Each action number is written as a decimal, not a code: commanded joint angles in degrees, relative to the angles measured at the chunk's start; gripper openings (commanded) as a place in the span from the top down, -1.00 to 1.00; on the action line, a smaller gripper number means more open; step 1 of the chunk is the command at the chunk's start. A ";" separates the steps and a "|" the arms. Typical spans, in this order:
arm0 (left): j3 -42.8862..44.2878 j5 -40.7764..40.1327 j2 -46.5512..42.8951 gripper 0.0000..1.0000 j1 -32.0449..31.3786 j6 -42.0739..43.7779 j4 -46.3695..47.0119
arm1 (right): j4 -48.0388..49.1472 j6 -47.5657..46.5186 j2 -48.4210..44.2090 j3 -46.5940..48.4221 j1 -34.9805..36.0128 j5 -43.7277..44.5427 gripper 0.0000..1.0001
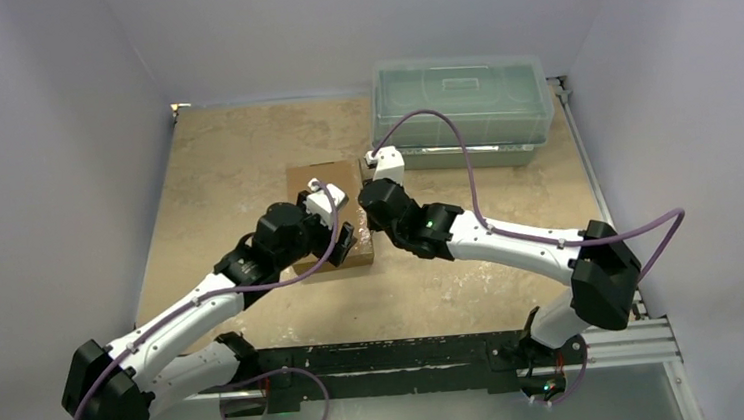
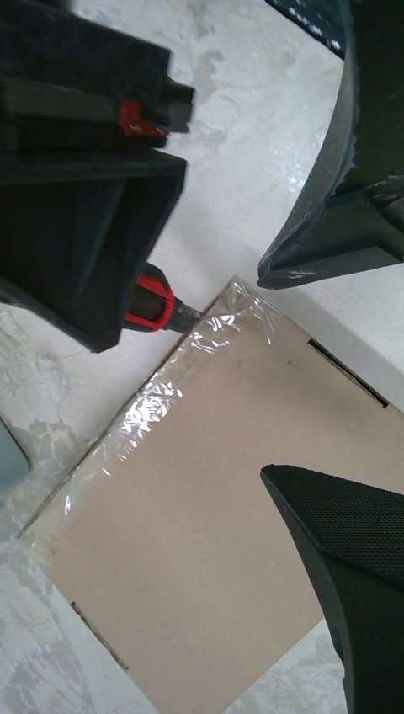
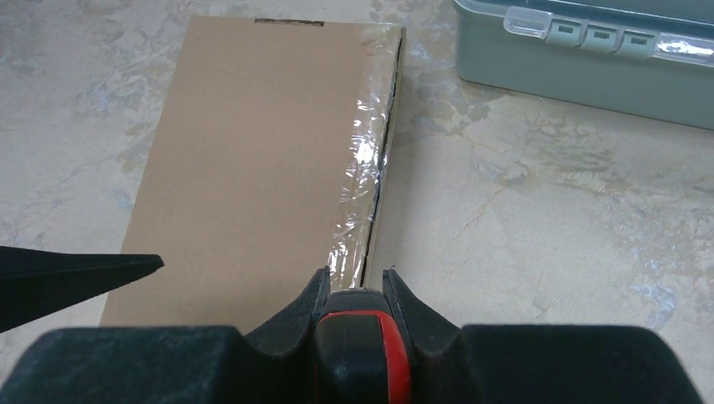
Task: Unpack the express box
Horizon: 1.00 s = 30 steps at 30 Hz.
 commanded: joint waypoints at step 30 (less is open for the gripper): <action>-15.20 13.20 2.07 -0.29 11.79 -88.54 14.35 | 0.22 5.34 -3.37 -4.44 7.82 17.50 1.00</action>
